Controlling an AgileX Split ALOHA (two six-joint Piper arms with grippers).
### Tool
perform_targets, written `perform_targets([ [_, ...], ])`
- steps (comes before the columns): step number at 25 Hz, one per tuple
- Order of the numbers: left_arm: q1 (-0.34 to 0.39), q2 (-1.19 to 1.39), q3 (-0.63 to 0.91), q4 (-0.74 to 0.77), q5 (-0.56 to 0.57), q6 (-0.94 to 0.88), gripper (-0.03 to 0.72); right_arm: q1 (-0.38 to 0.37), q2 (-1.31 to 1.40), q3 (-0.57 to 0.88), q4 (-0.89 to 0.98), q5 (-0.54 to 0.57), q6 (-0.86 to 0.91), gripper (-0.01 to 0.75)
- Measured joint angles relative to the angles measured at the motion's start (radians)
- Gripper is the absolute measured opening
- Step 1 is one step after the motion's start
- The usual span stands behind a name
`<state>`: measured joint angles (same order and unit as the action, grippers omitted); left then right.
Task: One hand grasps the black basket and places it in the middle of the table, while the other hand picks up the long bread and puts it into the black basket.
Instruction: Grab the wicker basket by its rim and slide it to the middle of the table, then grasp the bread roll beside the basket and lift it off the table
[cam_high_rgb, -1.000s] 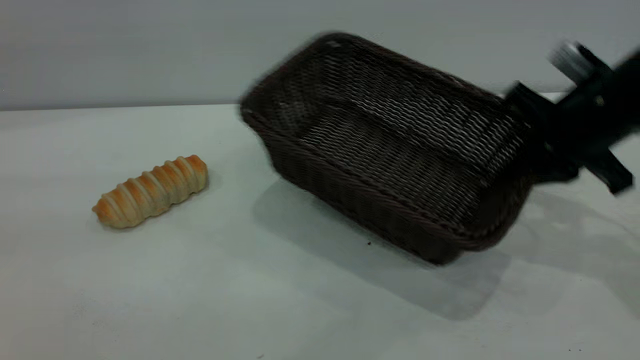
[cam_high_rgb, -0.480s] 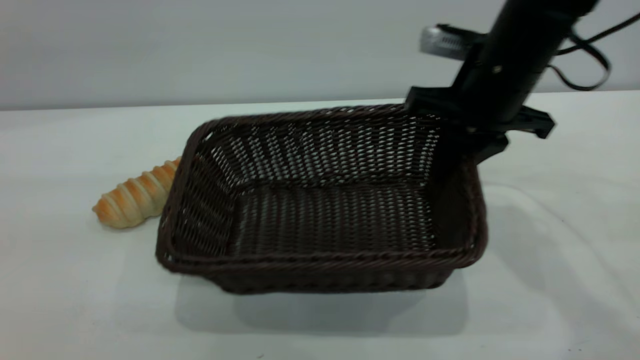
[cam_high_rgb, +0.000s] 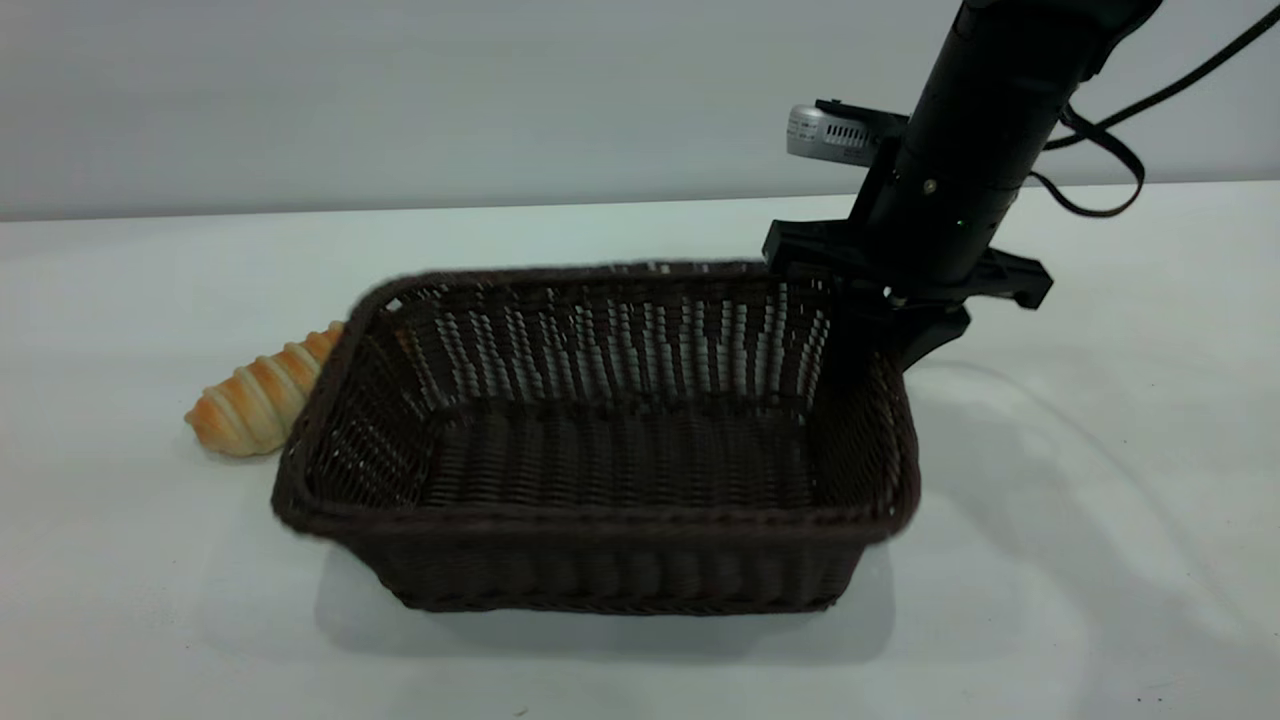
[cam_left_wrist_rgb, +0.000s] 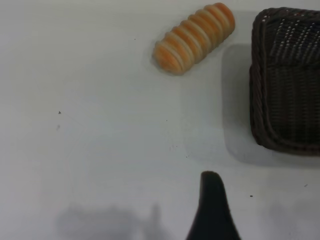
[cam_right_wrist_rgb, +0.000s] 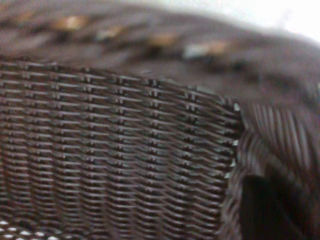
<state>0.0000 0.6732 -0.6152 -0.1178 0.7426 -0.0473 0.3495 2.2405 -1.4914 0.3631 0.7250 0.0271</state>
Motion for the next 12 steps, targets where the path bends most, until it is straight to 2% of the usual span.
perform_targets([
  [3,0.000,0.000,0.000,0.000,0.008,0.000,0.568,-0.012,0.000,-0.048,-0.036,0.049,0.000,0.347],
  [7,0.000,0.000,0.000,0.001,0.028,0.000,0.568,-0.064,0.000,-0.144,-0.050,0.186,0.000,0.494],
  [9,0.000,0.000,0.000,0.000,0.039,0.000,0.568,-0.095,-0.008,-0.188,-0.061,0.252,-0.013,0.527],
  [12,0.000,0.000,0.000,-0.019,0.053,0.000,0.568,-0.140,-0.044,-0.218,-0.066,0.306,-0.065,0.538],
])
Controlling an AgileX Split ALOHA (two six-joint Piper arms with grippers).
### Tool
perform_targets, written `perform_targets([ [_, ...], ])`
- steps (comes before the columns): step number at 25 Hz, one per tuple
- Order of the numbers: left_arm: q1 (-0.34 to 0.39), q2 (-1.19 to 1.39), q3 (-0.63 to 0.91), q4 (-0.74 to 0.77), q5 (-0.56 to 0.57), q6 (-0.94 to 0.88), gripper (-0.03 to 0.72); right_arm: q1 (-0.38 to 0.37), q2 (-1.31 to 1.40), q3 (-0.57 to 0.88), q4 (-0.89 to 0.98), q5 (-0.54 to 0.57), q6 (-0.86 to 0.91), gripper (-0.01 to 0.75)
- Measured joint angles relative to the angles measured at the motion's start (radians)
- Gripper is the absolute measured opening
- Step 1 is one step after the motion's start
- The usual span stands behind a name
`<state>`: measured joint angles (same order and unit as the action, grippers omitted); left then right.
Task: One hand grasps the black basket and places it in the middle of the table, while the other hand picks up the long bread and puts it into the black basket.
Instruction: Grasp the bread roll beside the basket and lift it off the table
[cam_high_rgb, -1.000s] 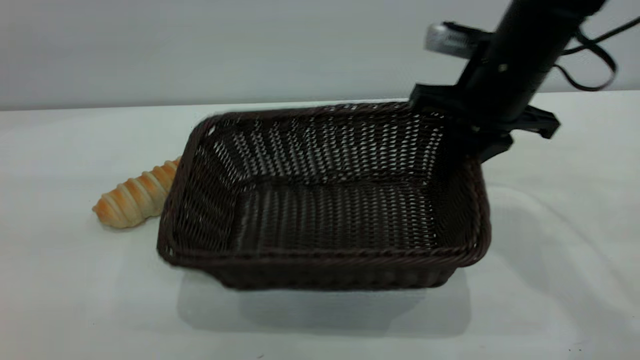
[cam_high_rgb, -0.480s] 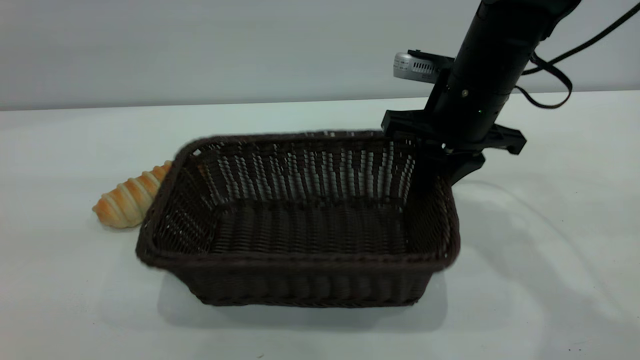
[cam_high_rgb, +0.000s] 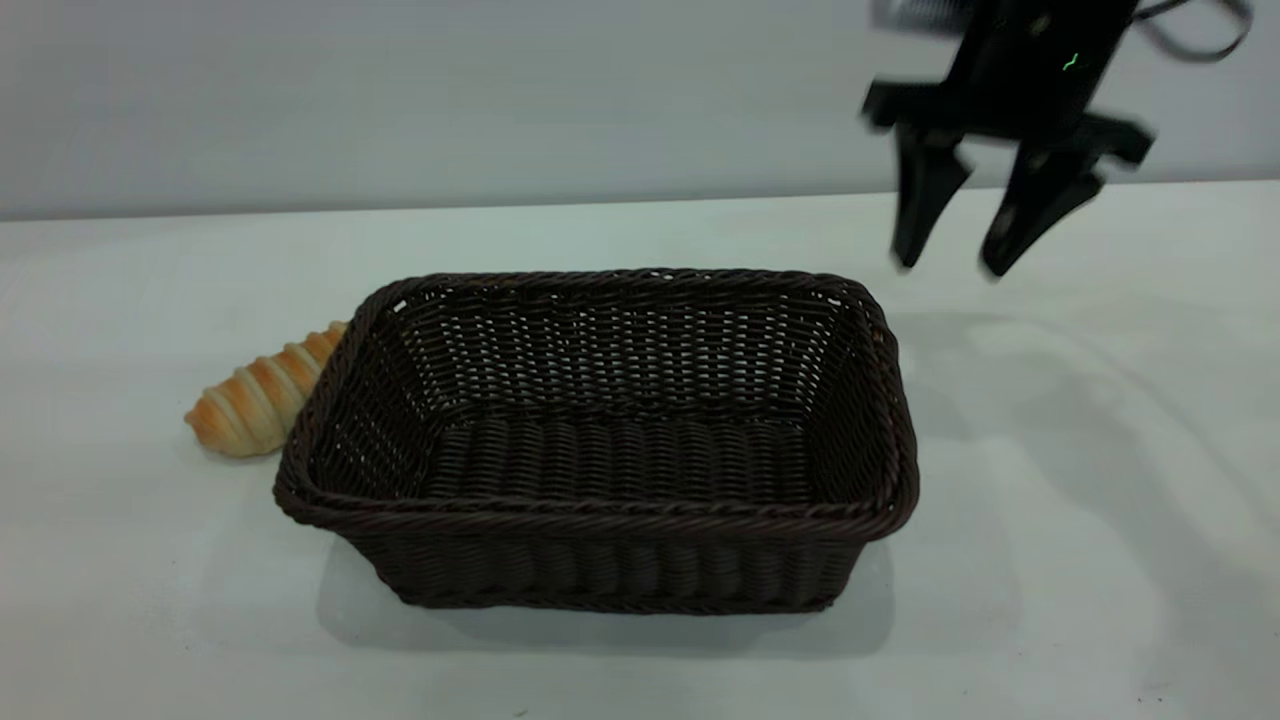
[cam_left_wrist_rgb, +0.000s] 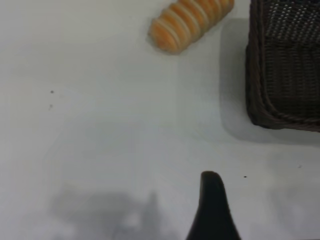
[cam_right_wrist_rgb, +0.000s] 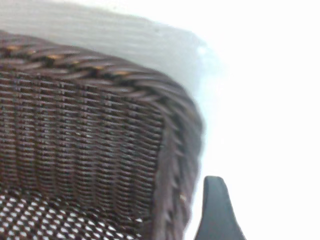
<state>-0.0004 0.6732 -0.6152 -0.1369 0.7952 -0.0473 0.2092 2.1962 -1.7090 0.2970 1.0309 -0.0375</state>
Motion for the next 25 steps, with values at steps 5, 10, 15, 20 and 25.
perform_targets([
  [5,0.000,0.030,-0.007,-0.002,0.003,0.000,0.568,-0.044,-0.105,-0.006,-0.069,0.051,-0.064,0.538],
  [10,0.000,0.188,-0.058,-0.002,0.008,0.000,0.558,-0.044,-0.180,-0.002,-0.288,0.126,-0.059,0.538],
  [15,0.000,0.384,-0.115,-0.001,-0.040,-0.001,0.535,-0.047,-0.271,0.095,-0.365,0.125,-0.044,0.529],
  [20,0.000,0.574,-0.195,-0.001,-0.106,0.010,0.531,-0.047,-0.408,0.268,-0.366,0.070,-0.042,0.508],
  [25,0.000,0.793,-0.344,-0.005,-0.109,0.083,0.530,-0.047,-0.530,0.396,-0.351,0.013,-0.041,0.506],
])
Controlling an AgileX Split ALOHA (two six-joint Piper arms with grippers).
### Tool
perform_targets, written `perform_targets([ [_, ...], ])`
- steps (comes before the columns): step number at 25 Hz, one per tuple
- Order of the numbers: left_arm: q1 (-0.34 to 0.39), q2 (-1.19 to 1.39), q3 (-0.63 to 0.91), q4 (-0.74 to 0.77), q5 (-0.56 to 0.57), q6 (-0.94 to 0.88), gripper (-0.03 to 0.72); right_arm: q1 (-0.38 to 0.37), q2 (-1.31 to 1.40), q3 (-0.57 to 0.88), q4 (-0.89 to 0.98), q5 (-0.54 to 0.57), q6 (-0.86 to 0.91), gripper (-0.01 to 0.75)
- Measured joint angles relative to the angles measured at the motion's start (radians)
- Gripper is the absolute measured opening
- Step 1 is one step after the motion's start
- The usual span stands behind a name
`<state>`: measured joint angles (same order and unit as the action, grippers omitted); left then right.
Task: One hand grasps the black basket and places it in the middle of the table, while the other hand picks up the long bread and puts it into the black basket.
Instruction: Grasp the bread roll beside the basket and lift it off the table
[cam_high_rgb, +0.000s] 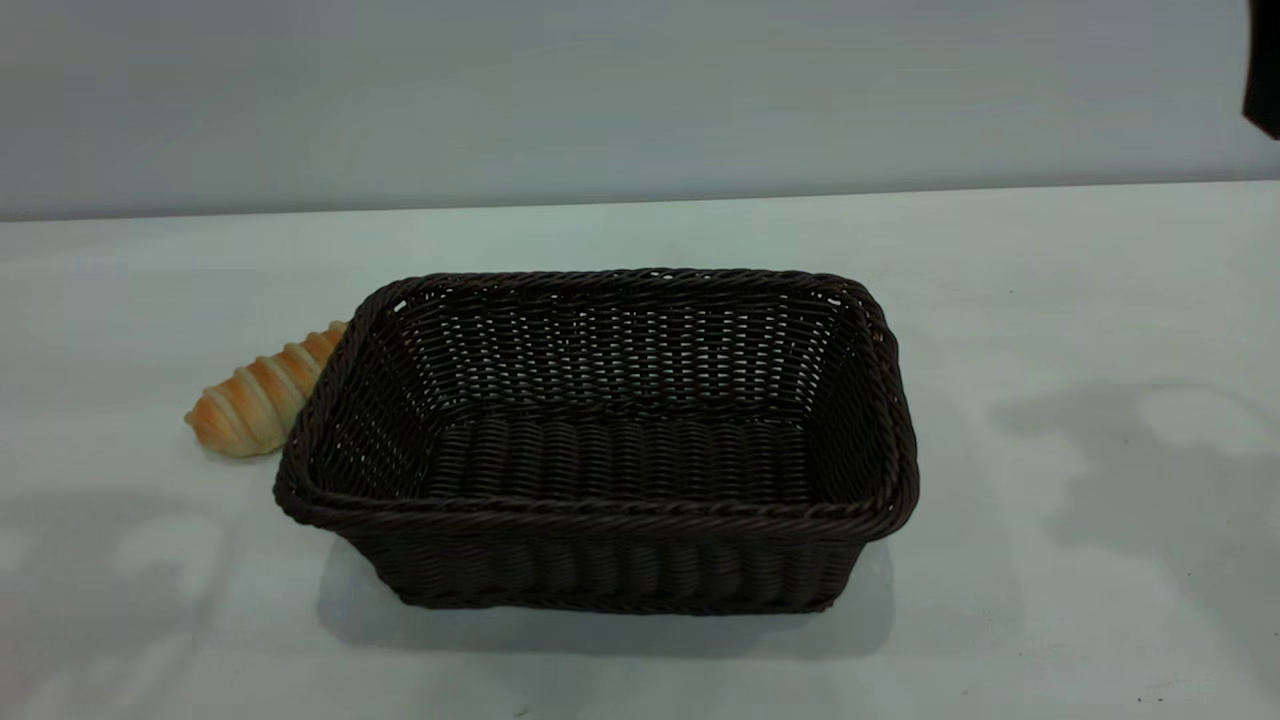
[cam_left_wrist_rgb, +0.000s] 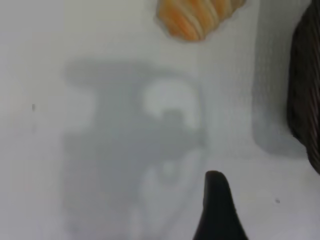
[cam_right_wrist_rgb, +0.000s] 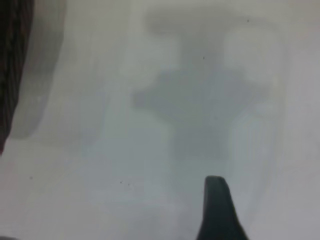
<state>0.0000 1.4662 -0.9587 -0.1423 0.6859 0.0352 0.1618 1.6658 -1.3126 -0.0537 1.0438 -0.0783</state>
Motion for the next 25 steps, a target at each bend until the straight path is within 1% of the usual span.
perform_targets([
  [7,0.000,0.295,-0.242,-0.049,-0.004,0.231,0.530,0.000,-0.086,0.033,0.018,-0.003,0.000,0.506],
  [14,0.000,0.536,-0.429,-0.079,-0.021,0.450,0.530,0.000,-0.120,0.033,0.030,-0.001,0.000,0.506],
  [19,0.000,0.699,-0.506,-0.113,-0.035,0.560,0.530,0.000,-0.122,0.033,0.030,0.000,0.000,0.506],
  [23,0.000,0.799,-0.517,-0.163,-0.047,0.661,0.526,0.000,-0.122,0.033,0.030,0.003,0.000,0.506],
  [25,0.000,0.834,-0.517,-0.170,-0.049,0.684,0.517,0.000,-0.122,0.033,0.030,0.005,0.000,0.506],
])
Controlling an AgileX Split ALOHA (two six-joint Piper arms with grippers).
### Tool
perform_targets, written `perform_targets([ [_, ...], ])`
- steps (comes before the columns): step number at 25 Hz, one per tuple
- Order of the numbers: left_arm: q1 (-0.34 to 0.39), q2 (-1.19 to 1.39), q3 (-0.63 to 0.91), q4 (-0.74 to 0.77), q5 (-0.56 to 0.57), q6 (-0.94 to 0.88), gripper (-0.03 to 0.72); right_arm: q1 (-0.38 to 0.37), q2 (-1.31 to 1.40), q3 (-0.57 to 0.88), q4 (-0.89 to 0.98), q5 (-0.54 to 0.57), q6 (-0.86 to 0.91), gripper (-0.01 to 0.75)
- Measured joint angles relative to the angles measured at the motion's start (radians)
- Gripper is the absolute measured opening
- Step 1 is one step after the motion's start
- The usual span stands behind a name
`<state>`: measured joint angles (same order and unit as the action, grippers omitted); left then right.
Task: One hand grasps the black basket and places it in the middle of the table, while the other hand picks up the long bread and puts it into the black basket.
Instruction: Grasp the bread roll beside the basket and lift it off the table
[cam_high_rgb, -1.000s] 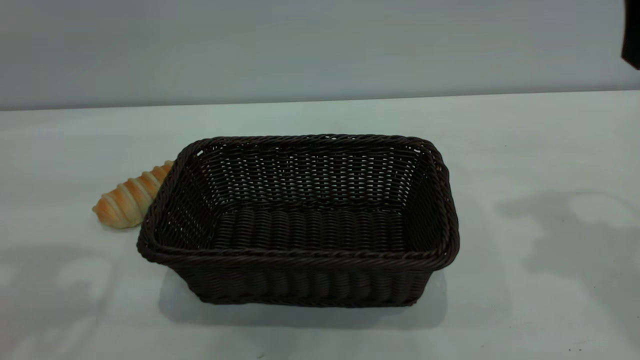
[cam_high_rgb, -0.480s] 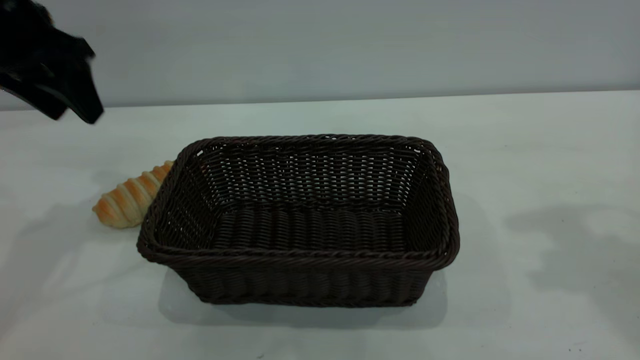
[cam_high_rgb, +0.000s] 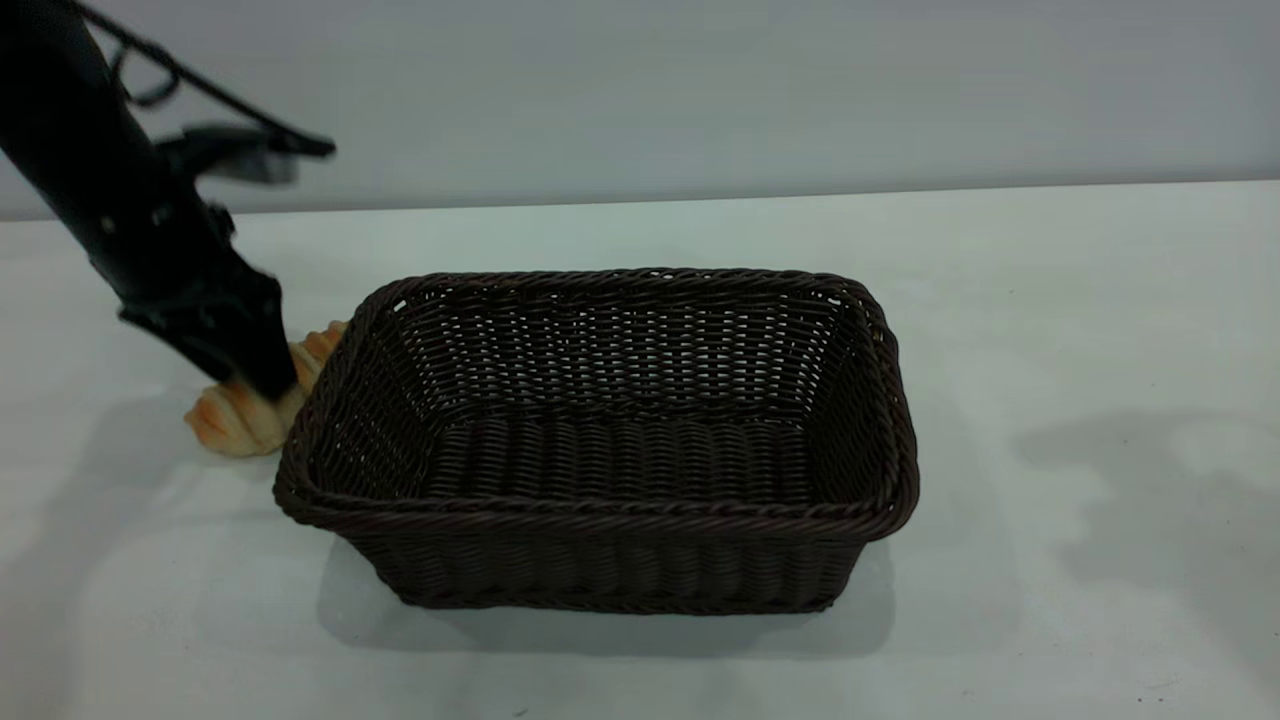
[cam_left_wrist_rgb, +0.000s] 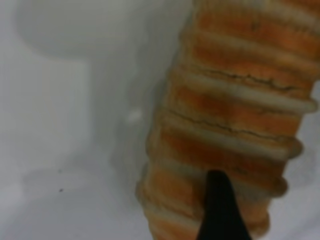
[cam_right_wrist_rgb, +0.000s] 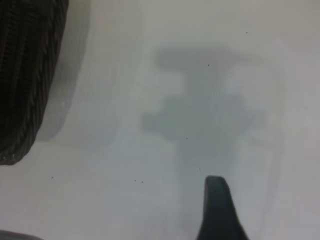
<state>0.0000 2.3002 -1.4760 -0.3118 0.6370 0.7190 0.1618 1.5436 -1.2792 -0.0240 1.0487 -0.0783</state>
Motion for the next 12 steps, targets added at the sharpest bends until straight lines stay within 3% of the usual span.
perform_targets([
  [3,0.000,0.026,-0.008,0.000,-0.007,0.007,0.475,0.000,0.000,0.000,0.000,0.003,0.000,0.506],
  [5,0.000,0.028,-0.008,0.000,-0.009,0.008,0.409,0.000,0.000,0.000,0.000,0.006,0.000,0.506],
  [9,0.000,0.020,-0.013,0.001,0.003,0.008,0.125,0.000,0.000,0.000,0.000,0.017,0.000,0.506],
  [12,0.000,-0.015,-0.014,0.025,0.008,-0.005,0.044,0.000,0.000,0.000,0.000,0.021,0.000,0.506],
])
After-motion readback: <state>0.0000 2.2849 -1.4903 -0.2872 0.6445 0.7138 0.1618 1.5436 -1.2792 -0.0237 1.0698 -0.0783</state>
